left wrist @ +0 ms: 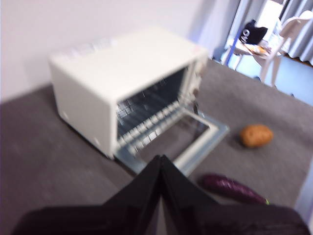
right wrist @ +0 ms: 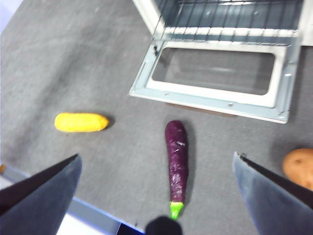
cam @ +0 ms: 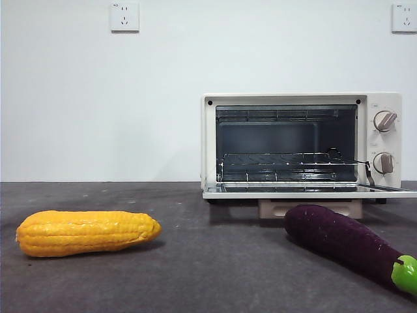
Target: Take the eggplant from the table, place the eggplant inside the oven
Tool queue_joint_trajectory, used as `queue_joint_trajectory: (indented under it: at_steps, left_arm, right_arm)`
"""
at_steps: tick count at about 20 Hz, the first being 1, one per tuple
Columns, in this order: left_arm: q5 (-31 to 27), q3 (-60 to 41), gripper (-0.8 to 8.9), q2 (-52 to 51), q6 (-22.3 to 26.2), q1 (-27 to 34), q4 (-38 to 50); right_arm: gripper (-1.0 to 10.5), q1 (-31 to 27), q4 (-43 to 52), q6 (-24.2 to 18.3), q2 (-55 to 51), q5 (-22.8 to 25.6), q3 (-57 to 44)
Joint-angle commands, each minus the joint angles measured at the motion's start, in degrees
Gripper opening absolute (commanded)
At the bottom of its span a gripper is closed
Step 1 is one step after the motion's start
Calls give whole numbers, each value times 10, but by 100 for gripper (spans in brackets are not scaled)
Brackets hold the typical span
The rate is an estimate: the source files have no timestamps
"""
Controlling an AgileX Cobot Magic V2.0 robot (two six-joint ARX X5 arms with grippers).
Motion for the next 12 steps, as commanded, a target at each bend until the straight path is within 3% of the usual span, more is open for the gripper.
queue_joint_trajectory:
  at_steps: [1, 5, 10, 12]
  left_arm:
    - [5, -105, -6, -28, -15, 2, 33]
    - [31, -216, -6, -56, -20, 2, 77]
    - [50, -231, -6, -59, -22, -18, 96]
    - [49, -230, -6, -59, -22, -20, 98]
  right_arm:
    - [566, 22, -10, -6, 15, 0, 2]
    - [563, 65, -37, -9, 50, 20, -1]
    - [563, 127, -33, -3, 106, 61, -21]
    - [563, 156, 6, 21, 120, 70, -57]
